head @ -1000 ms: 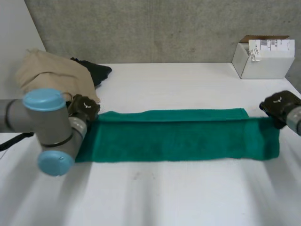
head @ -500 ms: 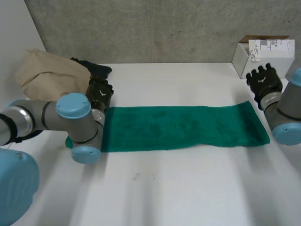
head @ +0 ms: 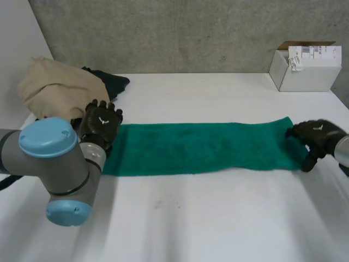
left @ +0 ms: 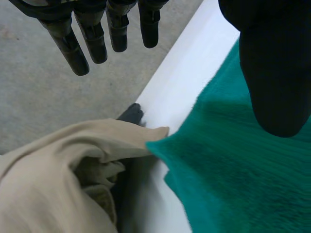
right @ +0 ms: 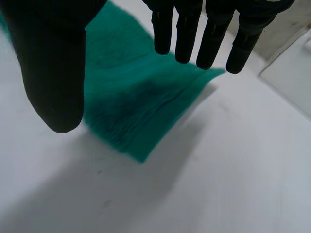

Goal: Fold the laundry.

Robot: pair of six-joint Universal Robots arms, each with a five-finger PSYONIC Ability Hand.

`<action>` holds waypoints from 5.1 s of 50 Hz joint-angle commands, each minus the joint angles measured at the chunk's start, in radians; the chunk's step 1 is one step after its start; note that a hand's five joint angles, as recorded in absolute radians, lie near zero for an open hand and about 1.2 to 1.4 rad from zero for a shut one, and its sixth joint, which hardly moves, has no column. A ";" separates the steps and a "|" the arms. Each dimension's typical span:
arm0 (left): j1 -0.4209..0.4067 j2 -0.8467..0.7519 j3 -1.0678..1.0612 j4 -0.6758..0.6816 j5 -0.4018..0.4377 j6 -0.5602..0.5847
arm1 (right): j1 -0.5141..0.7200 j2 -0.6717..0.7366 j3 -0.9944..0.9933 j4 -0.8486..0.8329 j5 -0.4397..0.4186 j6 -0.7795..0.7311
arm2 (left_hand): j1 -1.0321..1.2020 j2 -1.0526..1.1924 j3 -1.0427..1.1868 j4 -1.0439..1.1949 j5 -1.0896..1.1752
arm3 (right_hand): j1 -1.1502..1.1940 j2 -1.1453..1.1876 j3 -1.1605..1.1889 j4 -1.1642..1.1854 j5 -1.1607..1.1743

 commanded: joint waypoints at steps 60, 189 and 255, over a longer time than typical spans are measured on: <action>-0.008 0.108 -0.065 -0.004 0.001 -0.051 | 0.549 0.004 0.024 -0.474 0.119 -0.095 | -0.028 -0.028 -0.037 -0.028 -0.049 | -0.207 -0.205 -0.208 -0.207 -0.209; -0.186 0.120 0.217 -0.379 0.122 -0.230 | 0.503 -0.063 0.130 -0.182 0.178 0.680 | -0.028 -0.028 -0.037 -0.028 -0.049 | -0.207 -0.205 -0.208 -0.207 -0.209; -0.138 0.160 0.159 -0.356 0.342 -0.356 | -0.088 0.585 -0.815 -0.202 0.369 0.719 | -0.021 -0.021 -0.030 -0.021 -0.042 | 1.015 1.017 1.014 1.015 1.013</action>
